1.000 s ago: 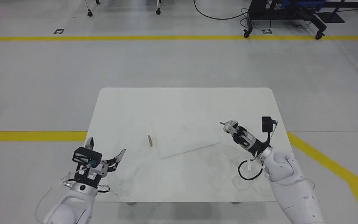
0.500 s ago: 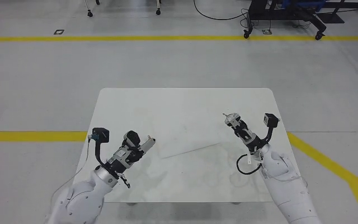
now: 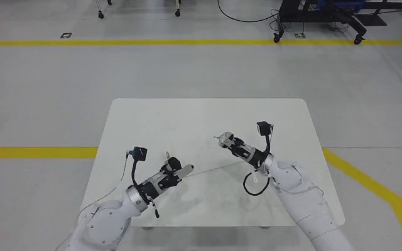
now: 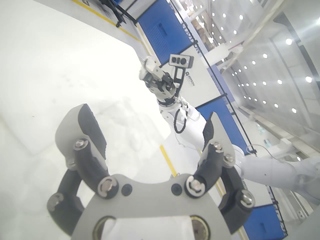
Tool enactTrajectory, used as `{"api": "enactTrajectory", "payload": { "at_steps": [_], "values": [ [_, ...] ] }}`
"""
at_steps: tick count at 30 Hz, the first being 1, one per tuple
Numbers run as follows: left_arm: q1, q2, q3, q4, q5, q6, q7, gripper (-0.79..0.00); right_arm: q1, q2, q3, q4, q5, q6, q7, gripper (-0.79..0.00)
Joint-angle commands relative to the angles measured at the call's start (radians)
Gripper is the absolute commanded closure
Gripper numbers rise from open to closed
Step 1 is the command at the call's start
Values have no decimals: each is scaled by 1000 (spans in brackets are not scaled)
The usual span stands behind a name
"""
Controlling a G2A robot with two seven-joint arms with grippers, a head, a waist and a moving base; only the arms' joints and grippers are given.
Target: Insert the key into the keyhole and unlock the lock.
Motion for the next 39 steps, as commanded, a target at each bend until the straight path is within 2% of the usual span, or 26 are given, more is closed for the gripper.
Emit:
{"api": "enactTrajectory", "payload": {
  "at_steps": [1, 6, 8, 9, 11, 13, 18, 26, 33, 39],
  "values": [
    [-29, -4, 25, 20, 6, 7, 2, -785, 17, -5, -18, 23, 53, -9, 36, 0],
    [-90, -13, 73, 73, -9, 38, 7, -785, 32, -10, -37, 68, 147, -40, 116, 0],
    [-113, -16, 83, 93, -33, 50, -6, -643, 31, -10, -42, 71, 184, -44, 152, 0],
    [-124, -17, 87, 102, -36, 53, -10, -610, 31, -10, -45, 70, 202, -43, 172, 0],
    [-140, -19, 99, 116, -36, 56, -11, -471, 31, -10, -57, 63, 251, -39, 232, 0],
    [-151, -22, 109, 124, -37, 59, -10, -376, 34, -9, -67, 59, 302, -28, 298, 0],
    [-170, -25, 129, 141, -12, 69, -4, -302, 52, -8, -82, 66, 388, 6, 421, 0],
    [-182, -26, 136, 153, 12, 79, 5, -194, 81, -13, -96, 86, 423, 36, 493, 0],
    [-185, -28, 141, 162, 25, 80, 12, -3, 100, -16, -99, 107, 415, 59, 502, 0],
    [-184, -27, 137, 170, 23, 74, 12, 0, 110, -20, -107, 121, 404, 80, 511, 0]
  ]
}}
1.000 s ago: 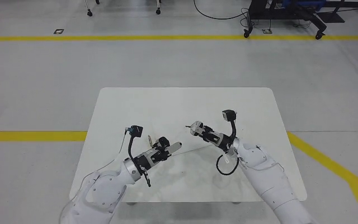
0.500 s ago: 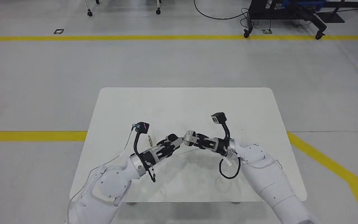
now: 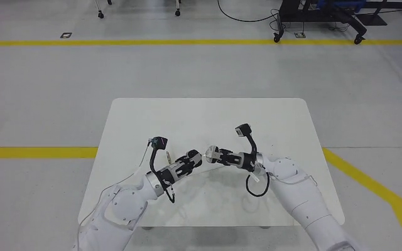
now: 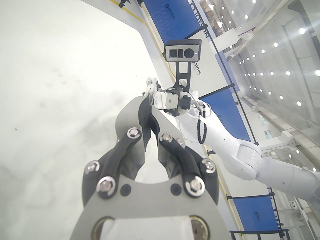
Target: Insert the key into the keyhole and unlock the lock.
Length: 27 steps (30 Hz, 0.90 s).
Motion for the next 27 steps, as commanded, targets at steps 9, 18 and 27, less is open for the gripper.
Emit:
{"api": "enactTrajectory", "payload": {
  "at_steps": [9, 18, 27],
  "values": [
    [5, 2, -8, 8, 3, -3, -5, 0, 4, -5, 0, 17, 12, -10, 7, 0],
    [16, 2, -20, 24, -45, -31, 2, -594, 0, -6, 4, 24, 21, -18, 12, 0],
    [13, 0, -15, 39, -50, -48, 8, -588, 1, -10, -18, 10, 21, 6, 37, 0]
  ]
}}
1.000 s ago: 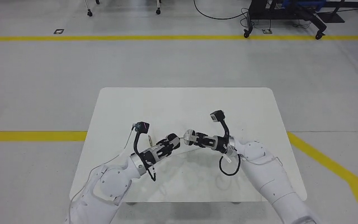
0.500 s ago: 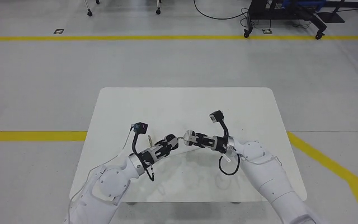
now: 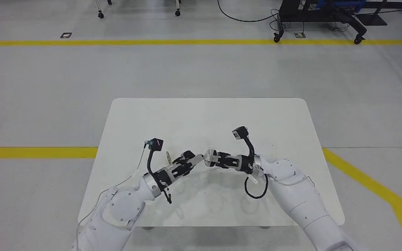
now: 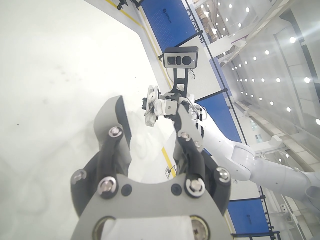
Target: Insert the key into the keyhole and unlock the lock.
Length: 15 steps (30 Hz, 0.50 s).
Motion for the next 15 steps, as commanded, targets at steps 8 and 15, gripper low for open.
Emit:
{"api": "enactTrajectory", "payload": {
  "at_steps": [8, 15],
  "values": [
    [-2, -1, 3, 3, 10, -2, 5, -160, 10, -6, -11, 16, -3, 1, 1, 0],
    [-1, 0, 6, 4, 24, -3, -2, -34, 12, -9, -15, 21, -11, 5, 5, 0]
  ]
}}
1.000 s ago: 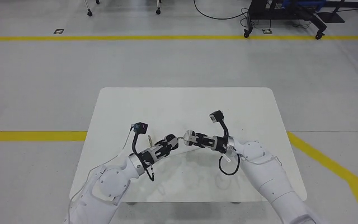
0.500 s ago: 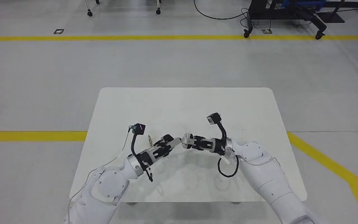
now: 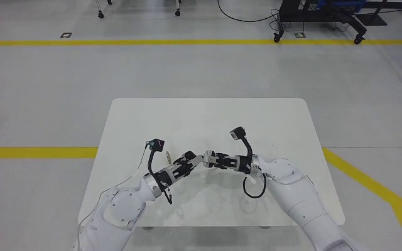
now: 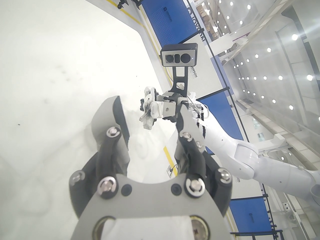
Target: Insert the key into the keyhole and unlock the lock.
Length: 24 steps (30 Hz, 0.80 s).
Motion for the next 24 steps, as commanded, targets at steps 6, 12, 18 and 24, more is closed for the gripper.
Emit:
{"api": "enactTrajectory", "payload": {
  "at_steps": [6, 12, 18, 24],
  "values": [
    [0, 0, 0, -1, 6, 1, -1, 0, 0, -2, -7, -9, -11, 14, 14, 0],
    [2, 1, 3, -5, 20, 3, -4, 0, -7, 0, -1, -19, -13, 5, 5, 0],
    [7, 2, 1, -12, 51, 7, 5, 0, -16, 4, 7, -32, -8, 0, 0, -135],
    [18, 3, -3, -24, 68, 4, 20, 0, -24, 8, 12, -42, -6, 3, 3, -120]
  ]
}}
